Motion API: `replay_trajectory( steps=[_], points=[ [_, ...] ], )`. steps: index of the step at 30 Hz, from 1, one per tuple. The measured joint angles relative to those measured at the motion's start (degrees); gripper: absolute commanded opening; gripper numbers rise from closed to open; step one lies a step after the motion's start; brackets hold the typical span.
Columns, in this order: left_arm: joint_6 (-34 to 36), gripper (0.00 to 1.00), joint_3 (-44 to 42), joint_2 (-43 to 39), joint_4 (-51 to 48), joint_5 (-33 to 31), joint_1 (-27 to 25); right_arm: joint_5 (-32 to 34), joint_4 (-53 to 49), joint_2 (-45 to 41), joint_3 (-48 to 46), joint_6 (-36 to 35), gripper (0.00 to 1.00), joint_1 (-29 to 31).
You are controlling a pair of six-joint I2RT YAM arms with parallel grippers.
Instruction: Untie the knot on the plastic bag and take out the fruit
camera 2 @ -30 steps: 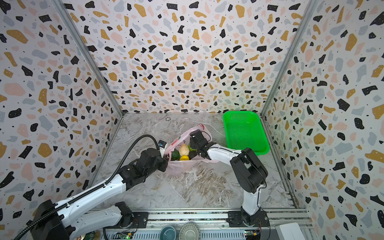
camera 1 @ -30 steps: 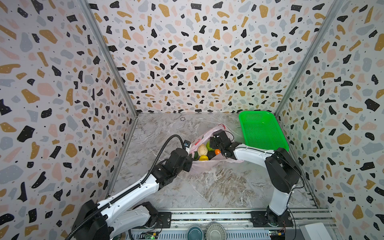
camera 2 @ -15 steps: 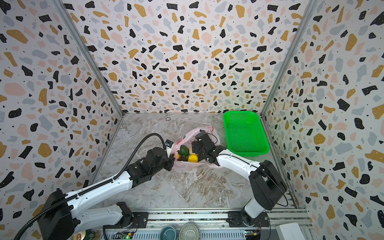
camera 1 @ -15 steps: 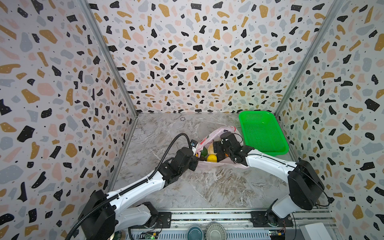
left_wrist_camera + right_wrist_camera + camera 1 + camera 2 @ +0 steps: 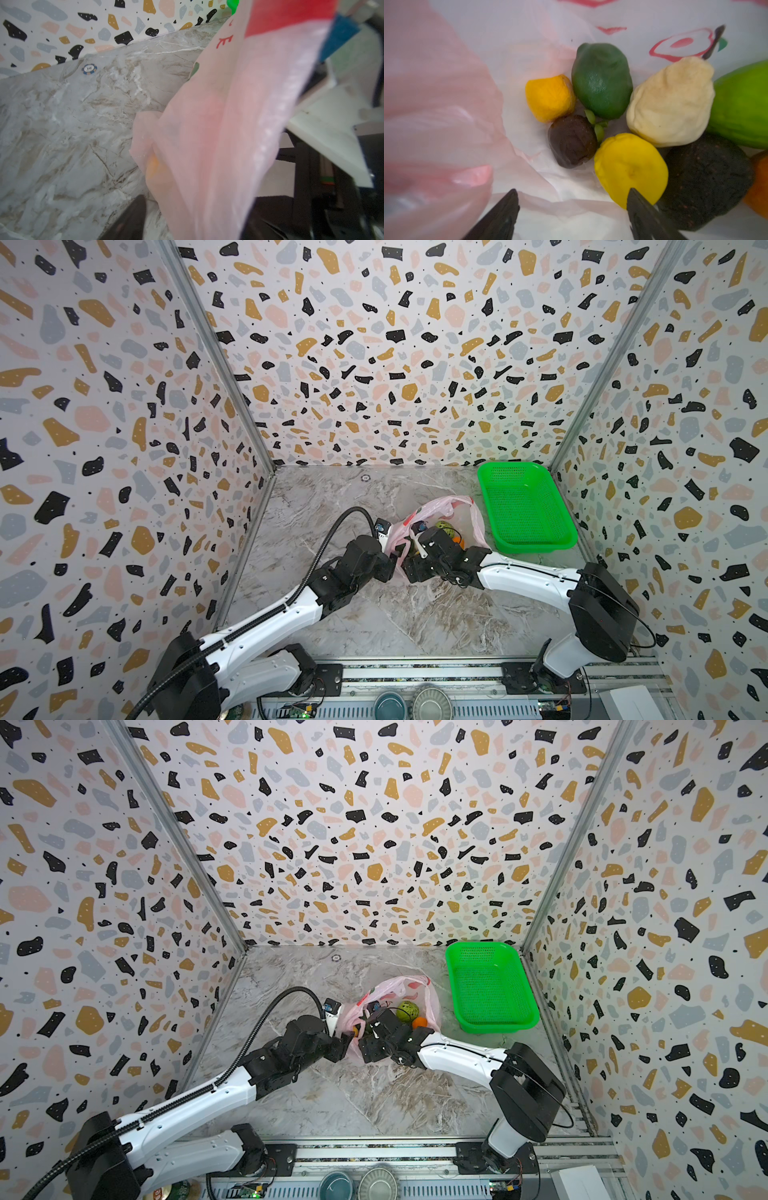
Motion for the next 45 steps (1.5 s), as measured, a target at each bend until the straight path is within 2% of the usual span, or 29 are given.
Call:
replay_trajectory(
  steps=[3,9,14,19,22,27,31,37,43,45],
  points=[
    [0.90,0.99,0.46,-2.08,-2.10,1.31,0.00,-0.07,-0.09,0.00,-0.85,0.24,0.84,0.11],
    [3.02,0.99,3.58,-2.58,-3.32,1.51,0.00,-0.28,0.76,-0.02,-2.10,1.01,0.84,0.44],
    [3.04,1.00,9.14,4.68,-1.90,-0.22,0.00,-0.39,0.92,-0.11,-3.13,1.68,0.84,0.66],
    [3.02,1.00,9.92,10.73,0.09,-0.35,0.00,-0.28,1.38,-0.70,-4.31,2.10,0.84,0.81],
    [2.95,0.98,11.47,14.14,-1.46,-3.19,-0.02,-0.02,1.36,-1.18,-4.85,2.38,0.85,0.81],
    [3.13,0.85,12.09,14.73,-4.04,-14.58,0.02,0.02,1.79,-3.45,-6.62,3.23,0.85,0.81],
    [3.98,0.71,12.41,13.92,-5.60,-19.96,0.85,-0.02,2.16,-3.96,-8.07,3.89,0.85,0.81],
    [4.55,0.45,12.83,12.79,-8.09,-21.88,1.18,-0.02,2.19,-3.96,-9.05,4.28,0.85,0.81],
    [5.88,0.07,12.48,9.66,-8.98,-21.88,1.16,-0.09,2.21,-3.93,-9.73,4.57,0.86,0.81],
    [6.23,0.00,12.46,8.92,-9.35,-21.16,1.16,-0.20,2.21,-3.96,-9.86,4.72,0.86,0.81]
  ],
)
